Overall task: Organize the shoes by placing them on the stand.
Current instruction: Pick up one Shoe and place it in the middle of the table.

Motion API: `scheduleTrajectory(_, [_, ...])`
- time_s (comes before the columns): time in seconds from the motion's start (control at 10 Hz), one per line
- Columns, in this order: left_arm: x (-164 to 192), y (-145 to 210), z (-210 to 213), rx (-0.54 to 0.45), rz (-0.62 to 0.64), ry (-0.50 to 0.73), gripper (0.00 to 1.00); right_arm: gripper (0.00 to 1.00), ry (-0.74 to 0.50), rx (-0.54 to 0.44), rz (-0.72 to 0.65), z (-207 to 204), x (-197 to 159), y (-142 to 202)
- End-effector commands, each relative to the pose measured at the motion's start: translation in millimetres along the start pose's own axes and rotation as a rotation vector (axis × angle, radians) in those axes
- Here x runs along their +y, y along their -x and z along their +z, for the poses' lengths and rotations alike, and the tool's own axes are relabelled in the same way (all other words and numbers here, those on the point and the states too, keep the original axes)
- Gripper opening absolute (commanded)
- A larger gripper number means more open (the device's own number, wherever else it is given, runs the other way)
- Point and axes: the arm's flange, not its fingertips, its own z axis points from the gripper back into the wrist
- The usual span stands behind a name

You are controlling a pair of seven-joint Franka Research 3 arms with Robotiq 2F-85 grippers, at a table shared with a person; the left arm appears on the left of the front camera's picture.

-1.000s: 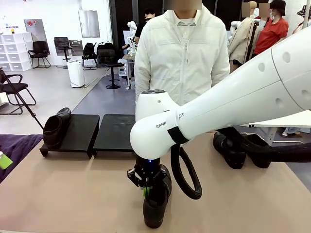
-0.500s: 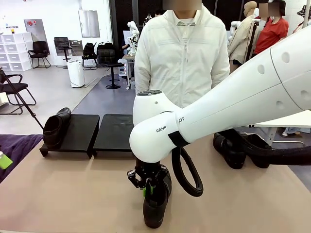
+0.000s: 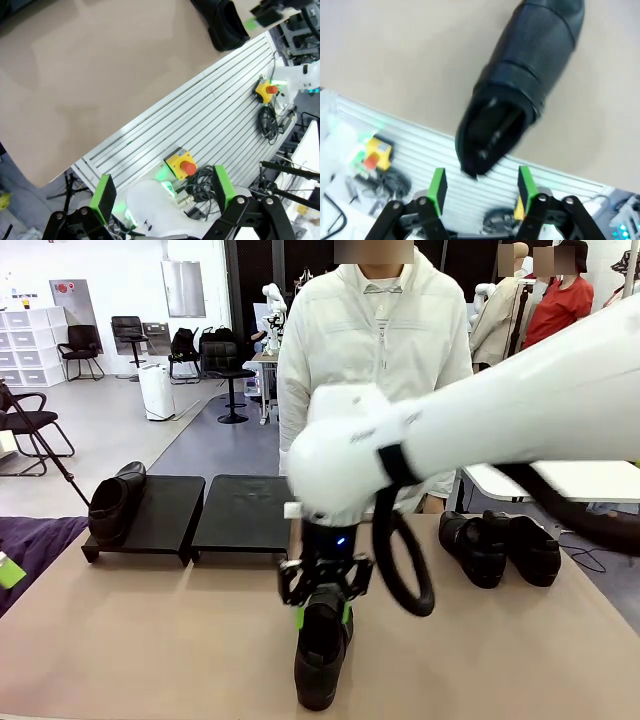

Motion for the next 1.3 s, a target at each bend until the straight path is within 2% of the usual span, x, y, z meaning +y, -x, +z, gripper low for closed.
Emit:
scheduleTrajectory(0.0, [2.7, 2.1, 2.1, 0.009, -0.021, -0.001, 1.00, 1.00, -0.074, -0.024, 0.020, 60.9, -70.6, 43.4])
scheduleTrajectory(0.2, [2.7, 2.1, 2.1, 0.009, -0.021, -0.001, 1.00, 1.00, -0.184, 0.075, 0.071, 114.2, -160.3, 65.8])
scheduleTrajectory(0.3, [2.7, 2.1, 2.1, 0.009, -0.021, -0.001, 1.00, 1.00, -0.304, 0.137, 0.127, 136.3, -213.8, 79.4])
scheduleTrajectory(0.4, [2.7, 2.1, 2.1, 0.009, -0.021, -0.001, 1.00, 1.00, -0.434, 0.126, 0.113, 150.2, -256.7, 91.1])
scheduleTrajectory(0.5, [2.7, 2.1, 2.1, 0.009, -0.021, -0.001, 1.00, 1.00, -0.543, 0.074, 0.096, 158.6, -292.7, 104.7])
scheduleTrajectory(0.6, [2.7, 2.1, 2.1, 0.009, -0.021, -0.001, 1.00, 1.00, -0.658, -0.020, 0.055, 160.5, -322.6, 120.2])
scheduleTrajectory(0.7, [2.7, 2.1, 2.1, 0.009, -0.021, -0.001, 1.00, 1.00, -0.752, -0.126, 0.027, 151.2, -343.6, 135.6])
scheduleTrajectory(0.8, [2.7, 2.1, 2.1, 0.009, -0.021, -0.001, 1.00, 1.00, -0.775, -0.179, 0.024, 137.7, -353.7, 145.0])
scheduleTrajectory(0.9, [2.7, 2.1, 2.1, 0.009, -0.021, -0.001, 1.00, 1.00, -0.754, -0.227, -0.051, 125.4, -357.3, 145.4])
scheduleTrajectory(1.0, [2.7, 2.1, 2.1, 0.009, -0.021, -0.001, 1.00, 1.00, -0.724, -0.086, 0.013, 154.1, -363.9, 144.9])
scheduleTrajectory(1.2, [2.7, 2.1, 2.1, 0.009, -0.021, -0.001, 1.00, 1.00, -0.724, -0.086, 0.013, 154.1, -363.9, 144.9])
